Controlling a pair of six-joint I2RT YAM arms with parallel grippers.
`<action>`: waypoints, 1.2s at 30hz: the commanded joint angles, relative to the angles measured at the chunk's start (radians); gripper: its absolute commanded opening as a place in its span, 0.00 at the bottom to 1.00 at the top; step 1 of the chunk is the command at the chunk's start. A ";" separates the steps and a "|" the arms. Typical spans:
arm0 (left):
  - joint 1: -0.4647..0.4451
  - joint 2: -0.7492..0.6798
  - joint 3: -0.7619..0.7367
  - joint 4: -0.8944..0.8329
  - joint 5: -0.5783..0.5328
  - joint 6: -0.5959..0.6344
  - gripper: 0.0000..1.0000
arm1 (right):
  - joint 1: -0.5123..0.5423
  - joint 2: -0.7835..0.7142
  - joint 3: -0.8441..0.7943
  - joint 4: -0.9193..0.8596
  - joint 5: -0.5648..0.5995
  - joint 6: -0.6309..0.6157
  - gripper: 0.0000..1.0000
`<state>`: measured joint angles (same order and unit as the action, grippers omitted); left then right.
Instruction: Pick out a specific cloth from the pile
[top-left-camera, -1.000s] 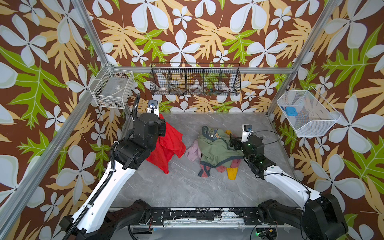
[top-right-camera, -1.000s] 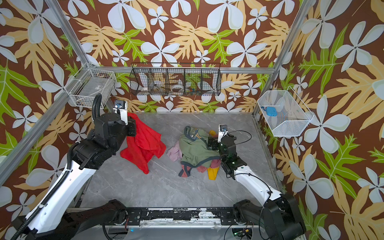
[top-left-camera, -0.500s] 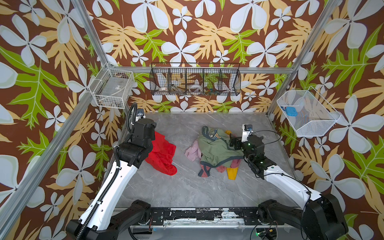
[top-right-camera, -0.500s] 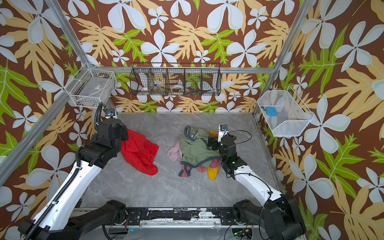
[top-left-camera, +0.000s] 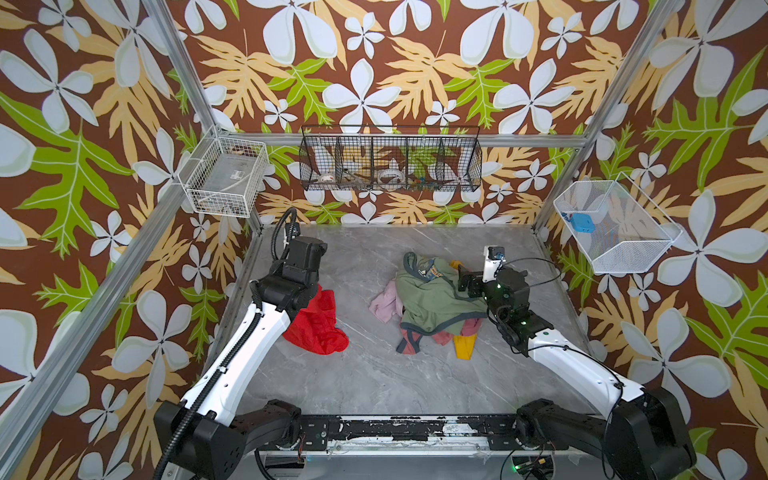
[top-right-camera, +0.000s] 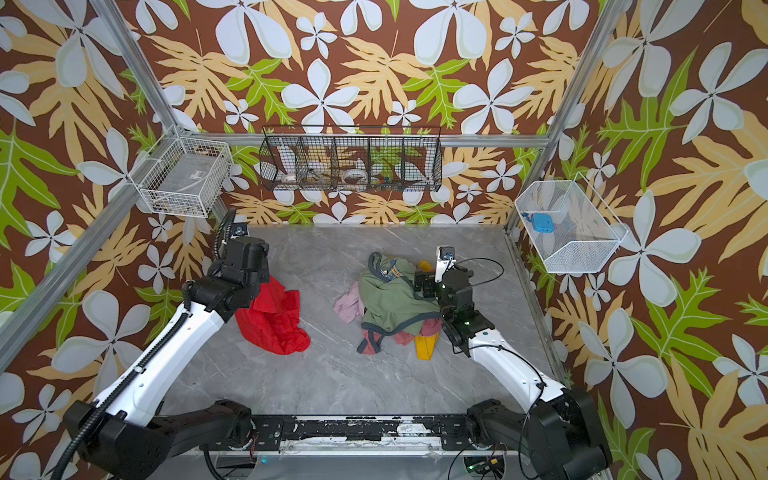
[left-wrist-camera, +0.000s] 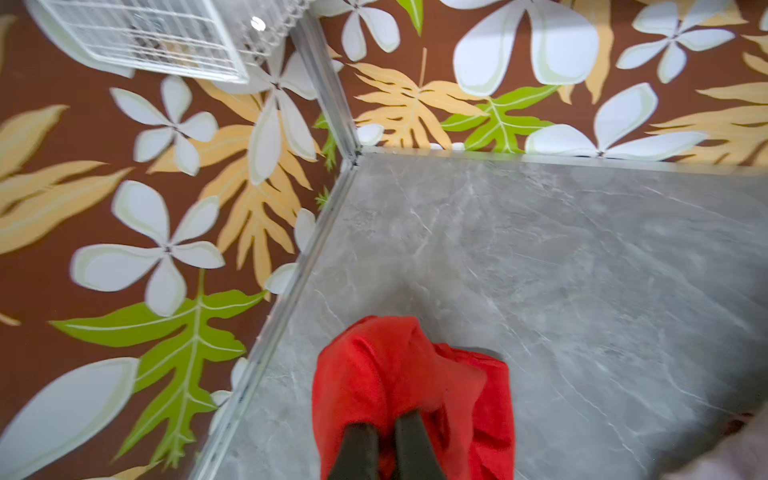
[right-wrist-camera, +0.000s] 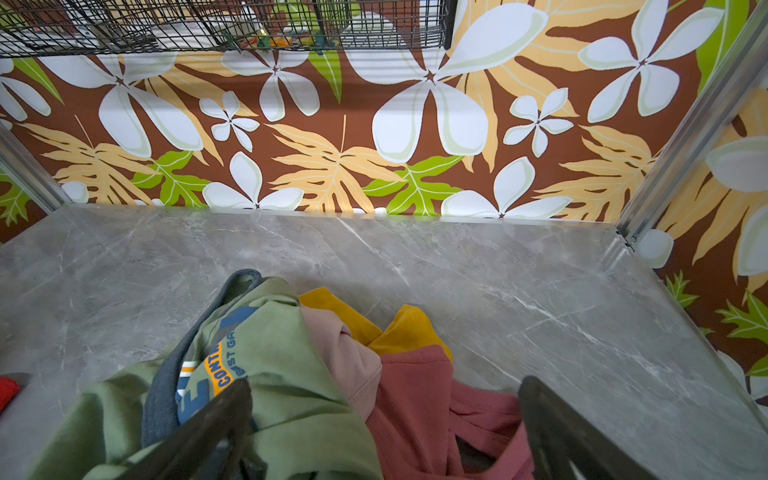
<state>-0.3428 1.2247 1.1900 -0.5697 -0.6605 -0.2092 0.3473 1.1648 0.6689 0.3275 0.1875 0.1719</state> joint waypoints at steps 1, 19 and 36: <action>-0.032 0.016 -0.026 0.008 0.101 -0.131 0.00 | 0.002 0.001 0.006 0.006 0.001 0.008 1.00; -0.038 -0.350 -0.595 -0.003 0.338 -0.721 0.00 | 0.002 0.035 0.011 0.008 -0.039 0.017 1.00; -0.038 -0.399 -0.925 0.133 0.380 -0.938 0.33 | 0.001 0.038 0.003 0.007 -0.051 0.017 1.00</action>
<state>-0.3805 0.8089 0.2726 -0.4583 -0.2878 -1.1126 0.3473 1.2049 0.6674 0.3206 0.1345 0.1833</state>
